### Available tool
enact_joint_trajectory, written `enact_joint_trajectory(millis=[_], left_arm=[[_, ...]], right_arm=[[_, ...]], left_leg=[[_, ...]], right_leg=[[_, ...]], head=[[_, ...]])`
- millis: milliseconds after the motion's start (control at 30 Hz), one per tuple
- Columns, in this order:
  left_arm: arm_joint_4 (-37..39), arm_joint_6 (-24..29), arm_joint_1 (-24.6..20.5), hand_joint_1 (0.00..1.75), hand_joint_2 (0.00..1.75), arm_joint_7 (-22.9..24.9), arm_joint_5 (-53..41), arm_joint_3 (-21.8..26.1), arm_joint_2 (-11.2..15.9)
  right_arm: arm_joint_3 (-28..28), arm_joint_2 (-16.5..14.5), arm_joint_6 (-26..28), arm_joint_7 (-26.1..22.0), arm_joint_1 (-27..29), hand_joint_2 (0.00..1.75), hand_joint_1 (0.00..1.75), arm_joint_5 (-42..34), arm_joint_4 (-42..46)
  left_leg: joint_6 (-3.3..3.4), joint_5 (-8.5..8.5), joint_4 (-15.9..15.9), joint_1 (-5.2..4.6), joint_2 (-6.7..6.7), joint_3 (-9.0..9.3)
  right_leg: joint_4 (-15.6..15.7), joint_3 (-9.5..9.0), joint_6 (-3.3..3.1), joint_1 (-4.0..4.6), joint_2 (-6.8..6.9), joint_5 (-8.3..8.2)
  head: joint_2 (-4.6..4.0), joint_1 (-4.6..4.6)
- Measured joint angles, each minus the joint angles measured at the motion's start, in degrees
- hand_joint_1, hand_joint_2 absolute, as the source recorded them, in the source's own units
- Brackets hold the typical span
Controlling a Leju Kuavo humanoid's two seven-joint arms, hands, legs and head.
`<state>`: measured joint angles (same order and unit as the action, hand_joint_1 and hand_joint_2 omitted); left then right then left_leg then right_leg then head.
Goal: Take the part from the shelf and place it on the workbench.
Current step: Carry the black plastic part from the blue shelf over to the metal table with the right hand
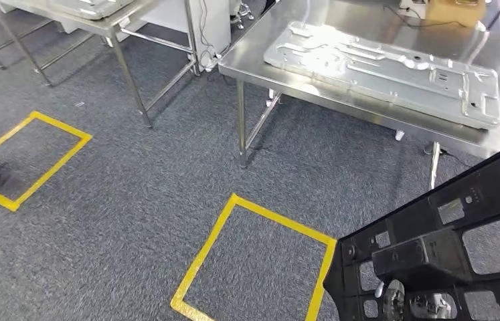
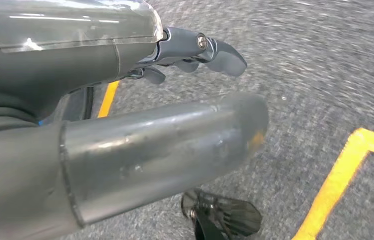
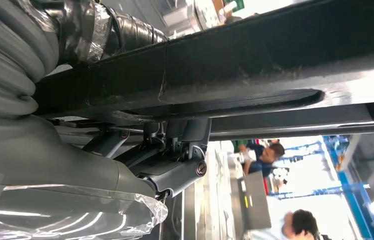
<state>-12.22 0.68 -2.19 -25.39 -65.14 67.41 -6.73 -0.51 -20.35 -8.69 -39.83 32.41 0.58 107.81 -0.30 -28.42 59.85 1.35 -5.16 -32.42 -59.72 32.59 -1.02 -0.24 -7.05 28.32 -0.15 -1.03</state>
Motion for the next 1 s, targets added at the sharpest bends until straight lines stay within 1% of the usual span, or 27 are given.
enact_joint_trajectory(millis=[33,67,100,133,167,233,267,300,333,367,400,467,500,533,567,600,633,667,700,733,767,800,833,867,933,967,1000], left_arm=[[0.00,0.00,-0.02,0.00,0.00,0.01,0.01,0.01,0.03],[0.00,0.01,-0.08,0.00,0.00,0.01,0.01,0.02,0.02],[0.00,0.00,-0.18,0.00,0.00,0.01,0.01,0.03,-0.03],[0.00,-0.01,-0.25,0.00,0.00,-0.01,0.01,0.04,-0.07],[0.00,-0.01,-0.26,0.00,0.00,-0.02,0.01,0.04,-0.11],[0.00,0.00,-0.09,0.00,0.00,-0.03,0.01,0.05,-0.14],[0.00,0.00,0.04,0.00,0.00,-0.03,0.01,0.06,-0.14],[0.00,0.00,0.10,0.00,0.00,-0.02,0.01,0.07,-0.14],[0.00,0.00,0.11,0.00,0.00,-0.02,0.01,0.07,-0.14],[0.00,-0.01,0.07,0.00,0.00,-0.01,0.01,0.07,-0.14],[0.00,-0.01,-0.02,0.00,0.00,-0.01,0.01,0.08,-0.14],[0.00,-0.02,-0.15,0.00,0.00,-0.01,0.01,0.07,-0.14],[0.00,-0.02,-0.21,0.00,0.00,-0.01,0.01,0.07,-0.14],[0.00,-0.02,-0.27,0.00,0.00,-0.01,0.01,0.07,-0.14],[0.00,-0.02,-0.38,0.00,0.00,0.00,0.01,0.07,-0.14],[0.00,-0.02,-0.47,0.00,0.00,0.02,0.01,0.08,-0.13],[0.00,-0.03,-0.57,0.00,0.00,0.05,0.01,0.08,-0.13],[0.00,-0.04,-0.67,0.00,0.00,0.10,0.01,0.09,-0.15],[0.00,-0.05,-0.71,0.00,0.00,0.16,0.01,0.09,-0.15],[0.00,-0.05,-0.66,0.00,0.00,0.24,0.01,0.10,-0.15],[0.00,-0.06,-0.54,0.00,0.00,0.32,0.01,0.11,-0.11],[0.00,-0.06,-0.36,0.00,0.00,0.40,0.02,0.14,-0.05],[0.00,-0.06,-0.19,0.00,0.00,0.46,0.03,0.17,-0.01],[0.00,-0.07,-0.11,0.00,0.00,0.49,0.05,0.19,0.02],[0.00,-0.08,-0.08,0.00,0.00,0.51,0.09,0.21,0.02],[0.00,-0.09,-0.12,0.00,0.00,0.51,0.10,0.21,0.02],[0.00,-0.10,-0.17,0.00,0.00,0.54,0.10,0.21,0.03]], right_arm=[[0.01,0.00,0.01,0.00,0.02,1.75,1.75,0.01,-0.01],[0.01,0.00,0.02,0.01,0.08,1.75,1.75,0.03,-0.01],[0.03,0.01,0.03,0.00,0.18,1.75,1.75,0.04,-0.01],[0.05,0.02,0.04,-0.01,0.21,1.75,1.75,0.04,0.01],[0.06,0.03,0.05,-0.02,0.16,1.75,1.75,0.06,0.01],[0.04,0.04,0.09,-0.02,-0.02,1.75,1.75,0.09,0.01],[0.05,0.04,0.11,-0.01,-0.09,1.75,1.75,0.10,0.00],[0.08,0.04,0.14,0.01,-0.08,1.75,1.75,0.10,-0.02],[0.12,0.04,0.17,0.01,-0.05,1.75,1.75,0.09,-0.03],[0.15,0.04,0.21,0.01,-0.02,1.75,1.75,0.09,-0.04],[0.15,0.04,0.24,0.01,-0.01,1.75,1.75,0.09,-0.05],[0.14,0.04,0.31,0.01,-0.05,1.75,1.75,0.09,-0.07],[0.13,0.04,0.33,0.00,-0.05,1.75,1.75,0.10,-0.08],[0.11,0.04,0.34,0.00,-0.05,1.75,1.75,0.15,-0.10],[0.10,0.04,0.34,0.00,-0.01,1.75,1.75,0.21,-0.12],[0.08,0.03,0.46,0.00,0.03,1.75,1.75,0.37,-0.13],[0.06,0.02,0.86,-0.01,0.06,1.75,1.75,0.68,-0.14],[0.03,0.01,1.44,-0.01,0.04,1.75,1.75,1.07,-0.14],[-0.03,0.00,2.12,-0.02,-0.01,1.75,1.75,1.51,-0.15],[-0.09,0.00,2.70,-0.02,-0.07,1.75,1.75,1.90,-0.16],[-0.15,0.00,3.03,-0.01,-0.12,1.75,1.75,2.16,-0.21],[-0.22,0.00,3.19,-0.01,-0.13,1.75,1.75,2.35,-0.29],[-0.29,0.00,3.27,0.00,-0.12,1.75,1.75,2.50,-0.38],[-0.38,0.00,3.35,0.01,-0.11,1.75,1.75,2.62,-0.48],[-0.58,0.00,3.48,0.01,-0.10,1.75,1.75,2.81,-0.61],[-0.69,0.00,3.51,0.01,-0.12,1.75,1.75,2.94,-0.67],[-0.80,0.00,3.54,0.01,-0.14,1.75,1.75,3.12,-0.72]], left_leg=[[0.26,-0.30,-0.38,-0.10,-0.26,0.23],[0.51,-0.26,-0.78,-0.14,0.38,0.46],[0.83,-0.13,-1.16,-0.06,1.19,0.73],[1.22,0.02,-1.62,0.10,1.99,1.07],[1.57,0.11,-2.07,0.27,2.89,1.41],[2.04,-0.10,-2.46,0.24,4.73,1.96],[2.07,-0.33,-2.45,0.19,5.73,2.15],[2.03,-0.59,-2.43,0.16,6.67,2.39],[1.93,-0.88,-2.42,0.17,7.58,2.69],[1.81,-1.18,-2.42,0.20,8.37,3.09],[1.65,-1.53,-2.42,0.22,9.12,3.59],[1.10,-2.30,-2.42,0.06,10.36,4.45],[0.73,-2.61,-2.43,-0.05,10.89,4.75],[0.36,-2.84,-2.53,-0.15,11.41,4.99],[-0.01,-3.01,-2.67,-0.21,11.95,5.30],[-0.33,-3.24,-2.79,-0.12,12.30,5.66],[-0.61,-3.73,-2.43,-0.03,11.66,5.85],[-0.79,-4.71,-1.07,0.07,10.32,5.48],[-0.91,-6.22,1.60,0.16,8.57,4.32],[-0.94,-7.98,5.33,0.16,6.82,2.42],[-0.95,-9.53,9.44,0.15,5.94,0.06],[-0.95,-10.27,12.70,0.13,5.59,-2.05],[-0.91,-9.81,14.15,0.10,5.49,-3.39],[-0.78,-8.05,13.25,0.09,5.48,-3.71],[-0.27,-2.85,6.31,0.02,5.37,-1.68],[0.00,-1.08,2.69,-0.14,5.26,-0.41],[0.28,-0.19,0.31,-0.30,5.14,0.47]], right_leg=[[-0.01,0.25,0.41,-0.17,-0.76,-0.05],[0.12,0.44,0.85,-0.28,-1.58,-0.16],[0.12,0.50,1.20,-0.31,-1.62,-0.18],[-0.42,0.75,1.49,-0.16,-0.50,0.16],[-1.95,1.48,1.75,-0.01,1.28,1.04],[-8.27,4.80,2.25,-0.10,5.34,4.16],[-11.82,6.84,2.49,-0.32,6.21,5.47],[-14.24,8.32,2.69,-0.53,6.64,5.92],[-14.75,8.83,2.84,-0.70,6.88,5.26],[-12.97,8.09,2.90,-0.81,7.17,3.55],[-9.30,6.29,2.84,-0.87,7.83,1.23],[-2.36,2.74,2.25,-0.48,10.29,-1.51],[-0.52,1.83,1.89,-0.21,11.09,-1.86],[-0.15,1.69,1.52,0.10,11.34,-1.52],[-0.08,1.76,1.24,0.24,10.73,-1.49],[0.12,1.63,0.91,0.07,10.03,-1.50],[0.47,1.36,0.57,-0.10,9.47,-1.52],[0.85,1.04,0.23,-0.30,9.01,-1.60],[1.18,0.72,-0.10,-0.49,8.62,-1.63],[1.26,0.56,-0.35,-0.39,8.30,-1.54],[1.22,0.49,-0.58,-0.29,7.87,-1.44],[1.16,0.41,-0.73,-0.19,7.38,-1.29],[1.09,0.26,-0.81,-0.08,6.90,-1.13],[1.01,0.00,-0.80,0.00,6.47,-0.92],[0.87,-0.65,-0.59,0.07,5.90,-0.40],[0.72,-0.88,-0.37,0.19,5.73,-0.10],[0.62,-0.97,-0.10,0.24,5.58,0.10]], head=[[0.00,0.01],[0.00,0.01],[0.00,0.01],[0.00,-0.08],[0.00,-0.17],[0.00,-0.34],[0.00,-0.34],[0.00,-0.34],[0.00,-0.34],[0.00,-0.34],[0.00,-0.35],[0.00,-0.35],[0.00,-0.34],[0.00,-0.34],[0.00,-0.34],[0.00,-0.32],[0.00,-0.31],[0.00,-0.27],[0.00,-0.23],[0.00,-0.21],[0.00,-0.17],[0.00,-0.16],[0.00,-0.14],[0.00,-0.14],[0.00,-0.14],[0.00,-0.15],[0.00,-0.15]])
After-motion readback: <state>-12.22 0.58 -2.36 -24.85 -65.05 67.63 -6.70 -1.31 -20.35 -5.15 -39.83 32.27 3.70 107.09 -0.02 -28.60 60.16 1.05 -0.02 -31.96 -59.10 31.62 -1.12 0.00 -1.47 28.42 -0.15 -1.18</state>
